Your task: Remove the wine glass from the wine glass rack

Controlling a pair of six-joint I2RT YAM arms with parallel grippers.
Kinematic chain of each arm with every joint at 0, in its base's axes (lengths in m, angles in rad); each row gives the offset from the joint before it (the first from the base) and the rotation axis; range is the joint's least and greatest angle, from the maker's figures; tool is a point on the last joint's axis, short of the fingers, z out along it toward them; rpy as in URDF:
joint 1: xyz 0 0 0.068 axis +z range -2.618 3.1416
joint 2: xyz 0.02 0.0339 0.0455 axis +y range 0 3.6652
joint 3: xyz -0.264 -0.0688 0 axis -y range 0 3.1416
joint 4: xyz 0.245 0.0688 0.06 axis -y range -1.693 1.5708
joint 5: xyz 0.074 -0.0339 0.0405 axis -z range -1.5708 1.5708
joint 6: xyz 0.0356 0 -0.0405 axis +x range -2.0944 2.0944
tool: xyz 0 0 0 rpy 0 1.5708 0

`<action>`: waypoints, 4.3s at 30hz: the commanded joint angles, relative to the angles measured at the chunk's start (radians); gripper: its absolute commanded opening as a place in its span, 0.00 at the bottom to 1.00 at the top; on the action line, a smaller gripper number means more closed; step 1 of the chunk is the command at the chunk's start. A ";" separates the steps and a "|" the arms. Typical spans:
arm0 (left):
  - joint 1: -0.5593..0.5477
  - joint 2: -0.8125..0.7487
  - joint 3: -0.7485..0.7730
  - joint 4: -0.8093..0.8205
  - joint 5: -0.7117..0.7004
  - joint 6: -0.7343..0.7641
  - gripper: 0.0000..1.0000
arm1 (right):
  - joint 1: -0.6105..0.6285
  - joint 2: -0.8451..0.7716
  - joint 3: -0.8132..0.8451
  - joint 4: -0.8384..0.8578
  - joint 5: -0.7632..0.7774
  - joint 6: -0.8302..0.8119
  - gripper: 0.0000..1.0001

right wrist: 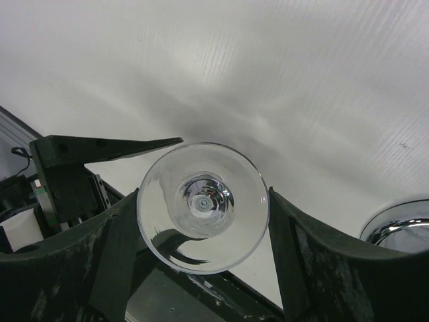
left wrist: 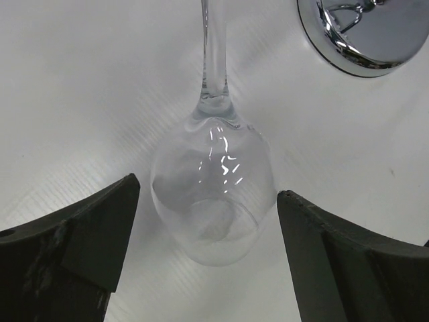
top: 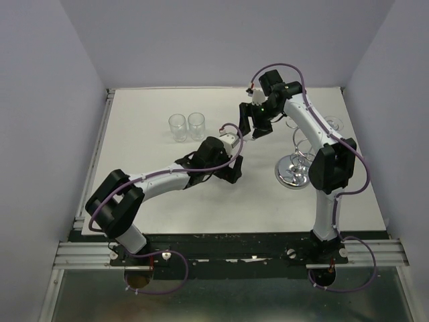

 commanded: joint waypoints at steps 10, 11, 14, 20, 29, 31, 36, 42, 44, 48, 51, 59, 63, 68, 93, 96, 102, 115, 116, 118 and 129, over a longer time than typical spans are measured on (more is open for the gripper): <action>-0.014 0.115 0.014 0.120 -0.001 0.064 0.99 | -0.004 -0.007 -0.002 0.011 -0.038 0.016 0.01; -0.012 0.123 0.019 0.122 -0.004 0.064 0.99 | -0.004 -0.008 -0.006 0.011 -0.035 0.016 0.01; -0.012 0.134 0.030 0.116 0.002 0.081 0.96 | -0.004 -0.007 -0.014 0.011 -0.022 0.009 0.01; -0.009 0.098 0.034 0.091 0.079 0.096 0.83 | -0.004 0.004 -0.016 0.013 -0.011 -0.010 0.03; -0.006 0.034 0.011 0.063 0.169 0.056 0.73 | -0.004 0.021 0.009 0.017 0.001 -0.022 0.65; -0.006 0.016 0.010 0.056 0.194 0.056 0.70 | -0.004 0.025 0.032 0.016 0.018 -0.024 0.80; -0.004 -0.014 -0.003 0.060 0.220 0.045 0.66 | -0.004 0.039 0.063 0.019 0.041 -0.033 0.92; -0.003 -0.021 -0.032 0.082 0.226 0.044 0.65 | -0.004 0.039 0.040 0.022 0.051 -0.041 0.94; -0.003 -0.024 -0.038 0.083 0.229 0.045 0.63 | -0.004 0.039 0.041 0.020 0.058 -0.042 0.94; -0.001 -0.023 -0.049 0.096 0.240 0.039 0.60 | -0.004 0.050 0.053 0.022 0.061 -0.042 0.94; -0.001 -0.028 -0.046 0.091 0.246 0.033 0.60 | -0.004 0.050 0.064 0.022 0.067 -0.045 0.94; 0.025 -0.086 0.046 -0.053 0.268 0.093 0.59 | -0.016 0.021 0.124 0.026 0.102 -0.077 0.95; 0.031 -0.113 0.095 -0.156 0.266 0.151 0.59 | -0.024 0.001 0.153 0.029 0.122 -0.105 0.95; 0.034 -0.127 0.132 -0.265 0.260 0.229 0.59 | -0.027 -0.044 0.158 0.039 0.140 -0.131 0.95; 0.051 -0.028 0.372 -0.486 0.180 0.516 0.58 | -0.073 -0.196 0.208 0.063 0.251 -0.228 0.95; 0.054 -0.015 0.398 -0.516 0.177 0.577 0.58 | -0.089 -0.200 0.244 0.069 0.269 -0.237 0.95; 0.068 0.043 0.514 -0.679 0.179 0.679 0.58 | -0.097 -0.217 0.257 0.071 0.278 -0.257 0.95; 0.092 0.169 0.740 -1.087 0.124 0.769 0.54 | -0.097 -0.217 0.245 0.068 0.262 -0.266 0.95; 0.095 0.172 0.750 -1.102 0.116 0.768 0.54 | -0.097 -0.216 0.245 0.069 0.262 -0.266 0.95; 0.105 0.175 0.769 -1.139 0.099 0.771 0.55 | -0.097 -0.217 0.244 0.066 0.257 -0.266 0.95; 0.281 0.166 0.780 -1.188 -0.045 0.798 0.56 | -0.097 -0.206 0.231 0.065 0.240 -0.269 0.95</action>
